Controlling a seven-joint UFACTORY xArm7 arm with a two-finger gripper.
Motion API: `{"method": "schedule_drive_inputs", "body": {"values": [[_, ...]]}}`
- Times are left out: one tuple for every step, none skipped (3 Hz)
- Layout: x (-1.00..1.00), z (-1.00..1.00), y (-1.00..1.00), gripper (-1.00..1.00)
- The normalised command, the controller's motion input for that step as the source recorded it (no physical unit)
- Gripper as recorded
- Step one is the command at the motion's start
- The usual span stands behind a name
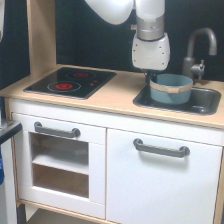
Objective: Place the pot in the sink
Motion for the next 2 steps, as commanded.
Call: {"method": "schedule_drive_inputs", "body": {"values": [[0.05,-0.32,0.1,0.0],[0.05,-0.29,0.09,0.12]]}}
